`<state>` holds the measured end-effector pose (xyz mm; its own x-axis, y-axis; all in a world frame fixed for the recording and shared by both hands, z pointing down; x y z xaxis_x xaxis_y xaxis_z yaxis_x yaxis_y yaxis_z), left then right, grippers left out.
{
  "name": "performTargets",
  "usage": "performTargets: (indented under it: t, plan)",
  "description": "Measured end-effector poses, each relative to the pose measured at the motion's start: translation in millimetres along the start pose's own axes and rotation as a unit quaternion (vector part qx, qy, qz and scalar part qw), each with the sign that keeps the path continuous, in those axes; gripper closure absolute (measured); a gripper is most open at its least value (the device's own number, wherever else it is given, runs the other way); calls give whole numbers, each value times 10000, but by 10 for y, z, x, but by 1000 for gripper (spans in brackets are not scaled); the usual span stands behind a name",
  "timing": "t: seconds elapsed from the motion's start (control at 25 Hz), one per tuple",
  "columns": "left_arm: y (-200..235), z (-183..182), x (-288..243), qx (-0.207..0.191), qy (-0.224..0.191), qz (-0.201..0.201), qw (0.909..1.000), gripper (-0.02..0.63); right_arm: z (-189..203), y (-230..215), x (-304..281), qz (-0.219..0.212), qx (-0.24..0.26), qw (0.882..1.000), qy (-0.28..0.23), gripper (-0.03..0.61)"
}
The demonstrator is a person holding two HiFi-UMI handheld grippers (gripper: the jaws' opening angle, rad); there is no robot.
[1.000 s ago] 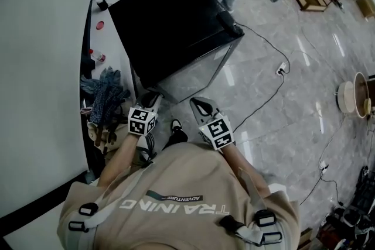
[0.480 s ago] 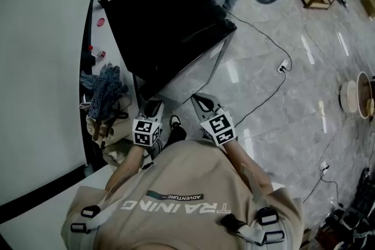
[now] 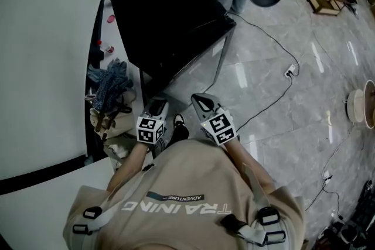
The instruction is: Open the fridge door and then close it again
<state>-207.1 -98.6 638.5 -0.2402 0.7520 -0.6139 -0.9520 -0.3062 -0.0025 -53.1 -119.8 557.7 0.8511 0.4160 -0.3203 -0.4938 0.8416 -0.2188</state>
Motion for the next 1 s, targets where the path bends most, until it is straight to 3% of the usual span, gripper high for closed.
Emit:
performTargets:
  t: [0.6, 1.0]
  plan:
    - [-485, 110, 170, 526, -121, -631, 9965, 566, 208, 141, 534, -569, 152, 9983, -9, 583]
    - [-518, 176, 153, 706, -162, -415, 9965, 566, 318, 400, 474, -487, 123, 9987, 53, 583]
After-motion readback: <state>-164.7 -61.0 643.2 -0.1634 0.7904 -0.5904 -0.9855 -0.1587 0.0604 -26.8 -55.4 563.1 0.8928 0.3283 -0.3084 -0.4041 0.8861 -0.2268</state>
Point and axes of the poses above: the fingertips, and each gripper's own axes: x backward along the fingers, y to its left, z out of its underside, the point moved 3 cm from there along x, backward along the fingers, and after that the axes turned 10 degrees about -z, right-handed, at the moved point
